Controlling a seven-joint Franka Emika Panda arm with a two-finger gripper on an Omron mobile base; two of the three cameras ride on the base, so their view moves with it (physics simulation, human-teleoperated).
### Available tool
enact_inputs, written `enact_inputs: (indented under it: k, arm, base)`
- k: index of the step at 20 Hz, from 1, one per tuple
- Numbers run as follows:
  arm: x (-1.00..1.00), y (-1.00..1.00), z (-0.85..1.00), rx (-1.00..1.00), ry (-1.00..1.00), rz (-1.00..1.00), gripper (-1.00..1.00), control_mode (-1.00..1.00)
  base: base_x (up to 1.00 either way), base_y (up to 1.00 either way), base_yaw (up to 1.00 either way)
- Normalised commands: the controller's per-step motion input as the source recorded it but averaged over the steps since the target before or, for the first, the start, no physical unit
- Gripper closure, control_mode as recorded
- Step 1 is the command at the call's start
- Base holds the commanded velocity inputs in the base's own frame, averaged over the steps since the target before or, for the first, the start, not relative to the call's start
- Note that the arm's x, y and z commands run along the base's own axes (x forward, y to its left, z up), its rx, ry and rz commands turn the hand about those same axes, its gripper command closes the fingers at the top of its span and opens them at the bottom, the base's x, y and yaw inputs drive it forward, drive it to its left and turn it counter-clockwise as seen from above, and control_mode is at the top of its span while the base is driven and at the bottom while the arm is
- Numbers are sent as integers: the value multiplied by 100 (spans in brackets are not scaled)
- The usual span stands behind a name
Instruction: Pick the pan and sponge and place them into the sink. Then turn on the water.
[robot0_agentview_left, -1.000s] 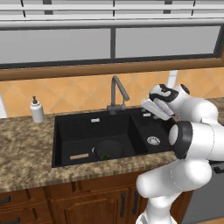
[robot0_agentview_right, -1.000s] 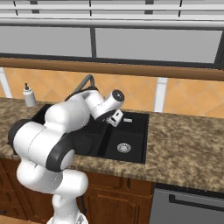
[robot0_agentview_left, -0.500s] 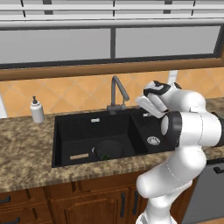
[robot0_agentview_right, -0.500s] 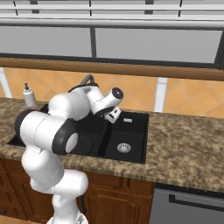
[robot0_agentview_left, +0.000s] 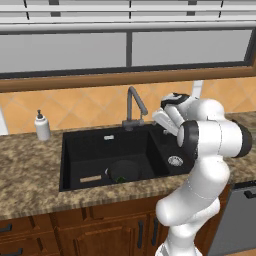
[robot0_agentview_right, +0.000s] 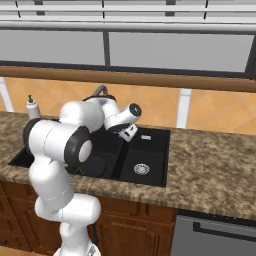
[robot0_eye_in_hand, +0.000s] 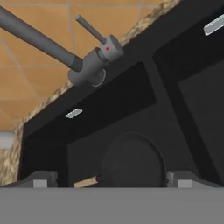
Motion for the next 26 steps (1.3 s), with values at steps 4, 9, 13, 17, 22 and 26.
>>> enact_inputs:
  k: [4, 9, 13, 17, 22, 26]
  arm:
    - [26, 8, -11, 0, 0, 0, -100, -100]
    - [26, 1, -9, 1, 0, 0, -100, -100]
    - [28, 5, -14, 3, 0, 0, -100, -100]
    - [31, 1, -15, 2, 0, 0, -100, -100]
    - [31, 1, -14, 0, 0, 0, -100, -100]
    - [33, 0, -14, 1, 0, 0, -100, -100]
  base:
    - [0, 0, 0]
    - [0, 0, 0]
    - [0, 0, 0]
    - [0, 0, 0]
    - [0, 0, 0]
    - [0, 0, 0]
